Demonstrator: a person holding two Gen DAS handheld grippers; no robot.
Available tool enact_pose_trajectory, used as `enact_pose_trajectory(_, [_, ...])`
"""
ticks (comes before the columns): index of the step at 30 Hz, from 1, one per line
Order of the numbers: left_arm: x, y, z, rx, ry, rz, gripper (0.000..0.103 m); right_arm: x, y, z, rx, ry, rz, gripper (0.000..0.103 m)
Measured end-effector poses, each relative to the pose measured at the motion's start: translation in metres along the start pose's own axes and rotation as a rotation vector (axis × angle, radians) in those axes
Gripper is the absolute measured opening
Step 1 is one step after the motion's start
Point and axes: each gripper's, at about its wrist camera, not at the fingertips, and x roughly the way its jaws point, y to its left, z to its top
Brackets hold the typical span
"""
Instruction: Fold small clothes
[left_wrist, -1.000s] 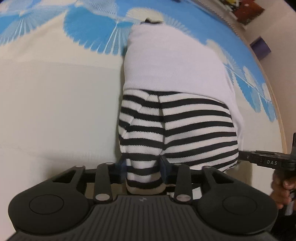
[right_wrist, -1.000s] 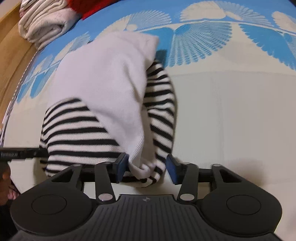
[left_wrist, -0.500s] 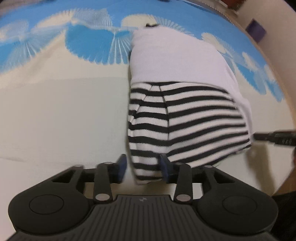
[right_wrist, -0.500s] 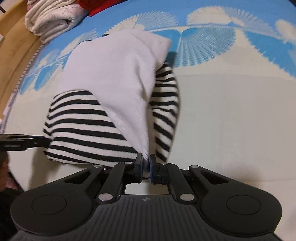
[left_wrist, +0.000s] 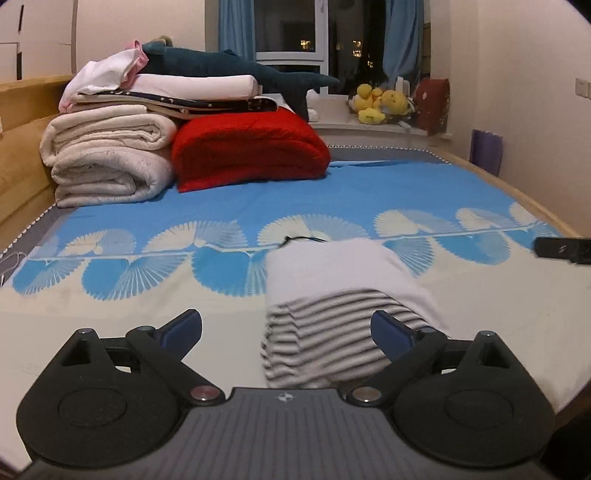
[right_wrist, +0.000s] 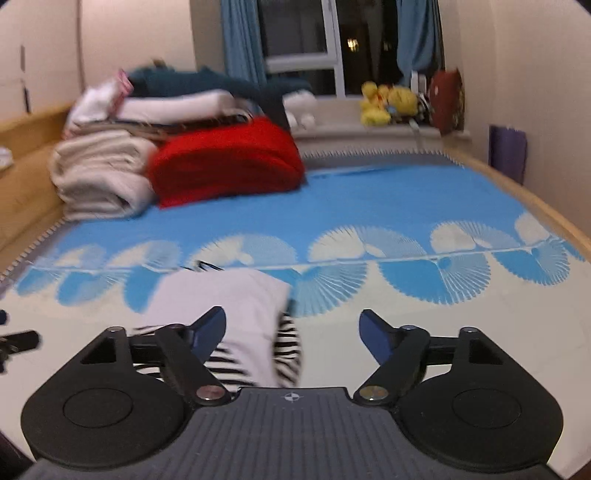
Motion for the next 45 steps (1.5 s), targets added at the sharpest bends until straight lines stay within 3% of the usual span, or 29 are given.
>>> enact_pose_trajectory(4, [-0.007,-0.020,-0.020,-0.079,0.052,-0.053,0.099,-0.013,0.018,-0.039,-0.012,0.026,0.019,0.084])
enact_pose_trajectory(8, [0.017,-0.028,-0.035,-0.114,0.193,0.021,0.099,0.002,0.030,-0.063,-0.022,0.141,0.009,0.083])
enact_pose_trajectory(13, [0.030,-0.029,-0.030,-0.112,0.192,0.070,0.102,0.019,0.040,-0.064,-0.029,0.165,0.021,0.083])
enact_pose_trajectory(45, [0.048,-0.037,-0.032,-0.127,0.208,0.030,0.102,0.036,0.063,-0.064,-0.084,0.170,0.055,0.084])
